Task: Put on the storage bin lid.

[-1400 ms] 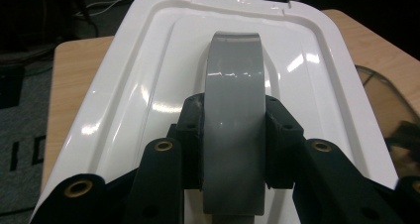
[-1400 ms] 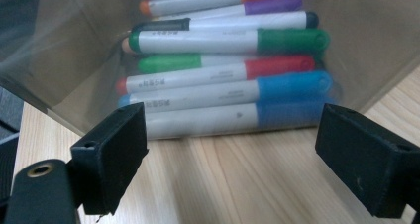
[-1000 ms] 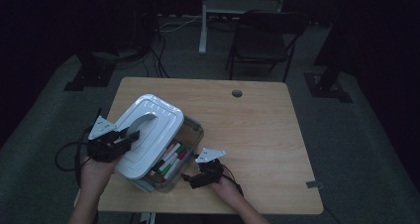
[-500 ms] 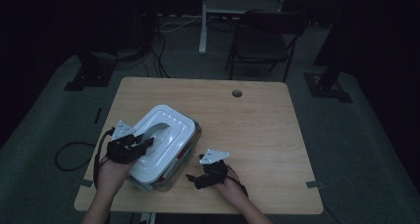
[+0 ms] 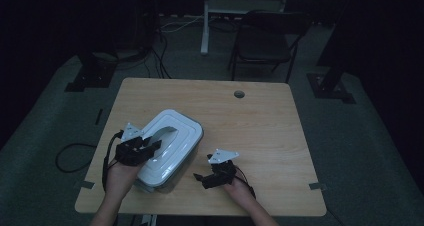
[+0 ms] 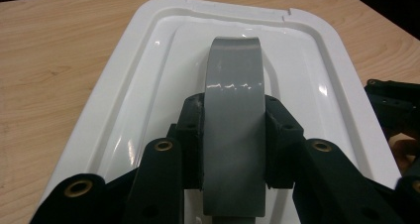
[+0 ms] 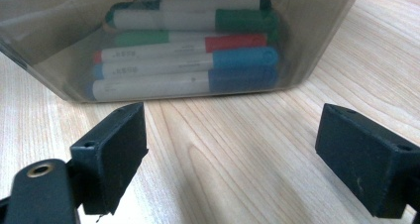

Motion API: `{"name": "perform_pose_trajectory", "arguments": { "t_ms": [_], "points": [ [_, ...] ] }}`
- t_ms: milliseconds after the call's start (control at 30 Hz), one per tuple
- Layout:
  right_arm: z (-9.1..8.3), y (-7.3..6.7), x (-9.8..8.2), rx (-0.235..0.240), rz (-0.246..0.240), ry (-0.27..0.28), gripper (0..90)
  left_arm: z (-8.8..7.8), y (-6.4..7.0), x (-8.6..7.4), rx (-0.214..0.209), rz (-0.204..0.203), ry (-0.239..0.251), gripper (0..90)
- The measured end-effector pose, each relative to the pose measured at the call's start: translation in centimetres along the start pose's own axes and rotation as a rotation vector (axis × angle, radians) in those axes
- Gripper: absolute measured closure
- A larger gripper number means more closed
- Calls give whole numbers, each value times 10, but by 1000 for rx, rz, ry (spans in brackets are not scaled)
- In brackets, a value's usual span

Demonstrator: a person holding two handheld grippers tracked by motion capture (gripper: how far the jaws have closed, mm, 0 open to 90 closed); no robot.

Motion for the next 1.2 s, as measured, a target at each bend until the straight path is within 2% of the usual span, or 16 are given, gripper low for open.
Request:
{"name": "perform_pose_trajectory", "arguments": {
  "t_ms": [67, 500, 633, 800, 1033, 1067, 1100, 1200],
  "points": [
    [0, 1, 0, -1, 0, -3, 122, 0, 1, -1, -12, -5, 1, 679],
    [-2, 3, -3, -1, 14, -4, 122, 2, 10, -4, 6, 3, -6, 677],
    [-2, 5, -4, -3, 16, -2, 122, 4, 13, -5, 23, 11, -1, 676],
    [-4, 7, -4, -6, 21, 1, 122, 4, 8, -8, -16, -10, 22, 675],
    [-10, 13, -4, -21, 28, 7, 122, 5, 7, -10, -27, 14, 34, 667],
    [-11, 13, -4, -22, 26, 8, 122, 5, 8, -11, -31, 33, 23, 648],
    [-13, 14, -4, -26, 27, 10, 122, 5, 9, -12, -28, 43, 23, 579],
    [-16, 16, -4, -30, 25, 12, 122, 2, 8, -13, -30, 50, 30, 462]
  ]
}}
Point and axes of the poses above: each handheld gripper's, and its own axes: z roughly forward along the jaws, x roughly out of its top, y roughly to its right, the point moved 2 cm from there along z, roughly forward along the jaws, and after that the axes turned 5 degrees about y, right-handed, at the moved point
